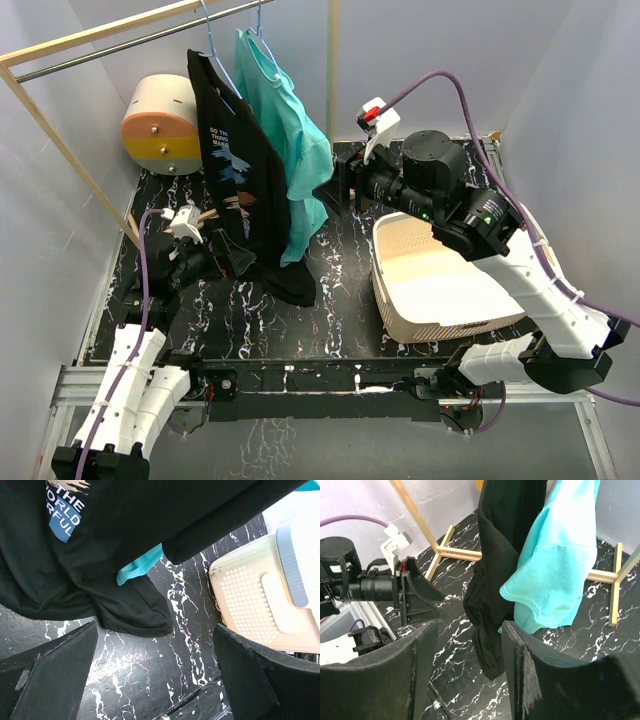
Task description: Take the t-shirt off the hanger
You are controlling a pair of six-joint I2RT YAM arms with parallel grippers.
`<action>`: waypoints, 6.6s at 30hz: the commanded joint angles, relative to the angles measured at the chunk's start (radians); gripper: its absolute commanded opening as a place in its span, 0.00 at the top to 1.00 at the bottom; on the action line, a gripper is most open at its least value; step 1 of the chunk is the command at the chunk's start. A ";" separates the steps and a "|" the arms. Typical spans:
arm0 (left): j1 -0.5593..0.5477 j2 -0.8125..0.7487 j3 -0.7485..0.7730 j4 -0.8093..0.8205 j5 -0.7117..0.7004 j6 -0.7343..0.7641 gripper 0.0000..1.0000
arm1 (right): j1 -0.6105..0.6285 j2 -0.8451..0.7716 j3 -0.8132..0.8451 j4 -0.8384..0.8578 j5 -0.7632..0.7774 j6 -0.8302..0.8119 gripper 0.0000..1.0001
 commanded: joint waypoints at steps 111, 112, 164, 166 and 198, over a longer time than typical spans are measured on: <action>-0.071 -0.167 0.131 0.102 0.066 0.014 0.07 | -0.244 -0.251 -0.170 0.450 0.040 0.151 0.92; -0.071 -0.165 0.170 0.111 0.082 0.018 0.07 | -0.244 -0.282 -0.180 0.413 0.017 0.156 0.92; -0.091 0.370 0.653 1.066 0.660 -0.660 0.20 | -0.244 -0.400 -0.248 0.305 -0.623 0.345 0.92; -0.091 0.383 0.647 1.120 0.662 -0.699 0.24 | -0.244 -0.396 -0.253 0.304 -0.622 0.344 0.92; -0.099 0.336 0.762 0.718 0.695 -0.435 1.00 | -0.244 -0.449 -0.408 0.177 -0.548 0.239 0.74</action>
